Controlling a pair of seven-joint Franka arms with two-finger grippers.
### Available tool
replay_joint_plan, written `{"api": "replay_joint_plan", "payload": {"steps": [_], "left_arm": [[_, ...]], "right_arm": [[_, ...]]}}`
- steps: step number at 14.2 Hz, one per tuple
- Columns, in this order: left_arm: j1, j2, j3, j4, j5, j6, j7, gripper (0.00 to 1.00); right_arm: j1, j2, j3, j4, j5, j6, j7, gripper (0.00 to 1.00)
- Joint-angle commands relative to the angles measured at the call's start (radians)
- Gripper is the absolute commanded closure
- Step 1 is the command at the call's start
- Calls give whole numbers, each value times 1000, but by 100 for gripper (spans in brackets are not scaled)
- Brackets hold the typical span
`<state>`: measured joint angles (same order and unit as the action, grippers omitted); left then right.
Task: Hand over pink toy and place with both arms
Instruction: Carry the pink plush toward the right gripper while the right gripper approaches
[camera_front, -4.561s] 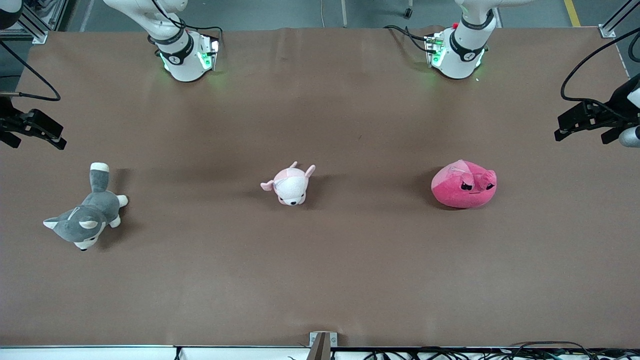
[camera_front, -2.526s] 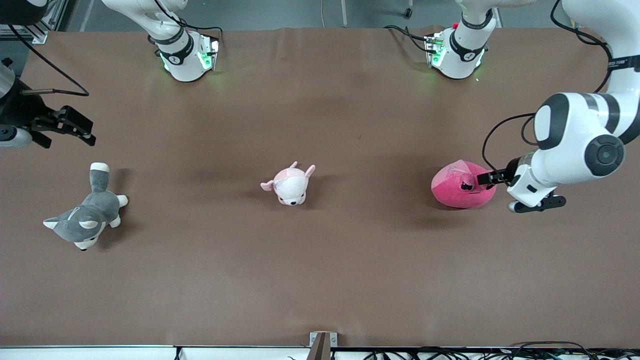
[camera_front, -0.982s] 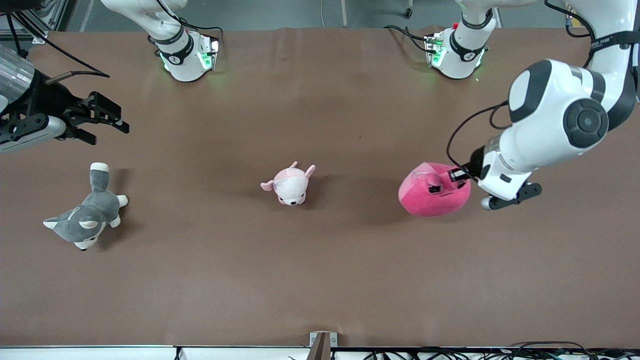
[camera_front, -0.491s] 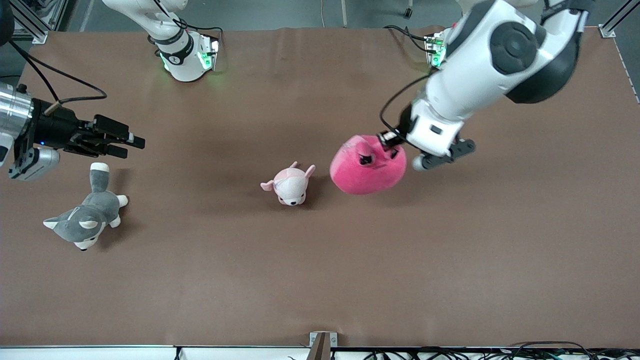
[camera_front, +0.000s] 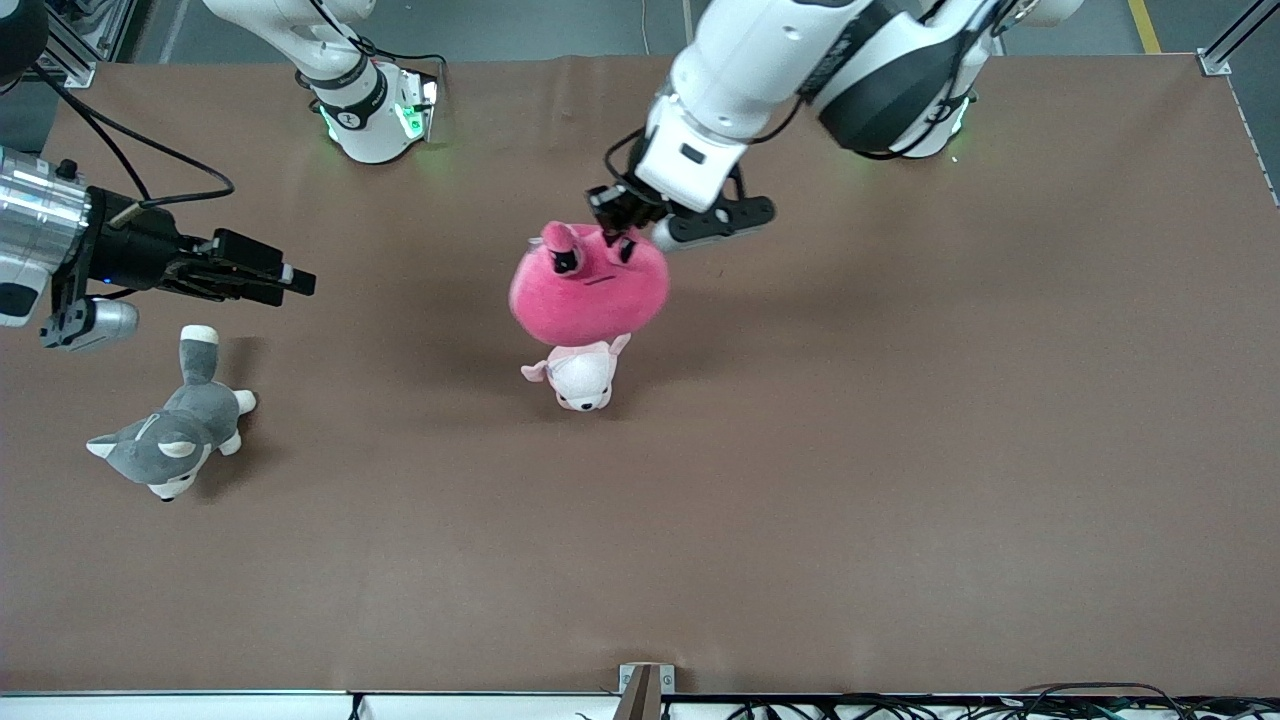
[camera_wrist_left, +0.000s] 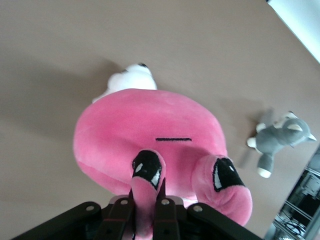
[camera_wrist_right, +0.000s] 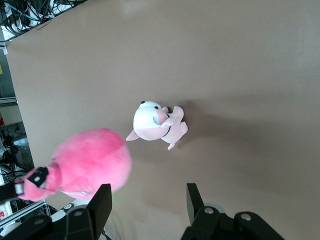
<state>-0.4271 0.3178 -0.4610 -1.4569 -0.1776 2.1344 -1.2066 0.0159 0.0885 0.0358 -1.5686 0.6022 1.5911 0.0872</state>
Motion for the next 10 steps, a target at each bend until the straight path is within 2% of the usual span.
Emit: {"api": "replay_joint_plan", "payload": {"steps": [1, 6, 8, 10], "left_arm": [[-47, 55, 7, 38, 0, 71, -10, 100], [-90, 115, 4, 40, -8, 157, -11, 100], [-101, 127, 4, 40, -8, 165, -13, 100], [-102, 129, 4, 40, -8, 165, -14, 100]], "right_arm": [[41, -7, -1, 2, 16, -5, 71, 32], [130, -6, -2, 2, 13, 9, 68, 32], [194, 4, -4, -5, -2, 51, 66, 33], [214, 20, -2, -5, -30, 66, 66, 33]]}}
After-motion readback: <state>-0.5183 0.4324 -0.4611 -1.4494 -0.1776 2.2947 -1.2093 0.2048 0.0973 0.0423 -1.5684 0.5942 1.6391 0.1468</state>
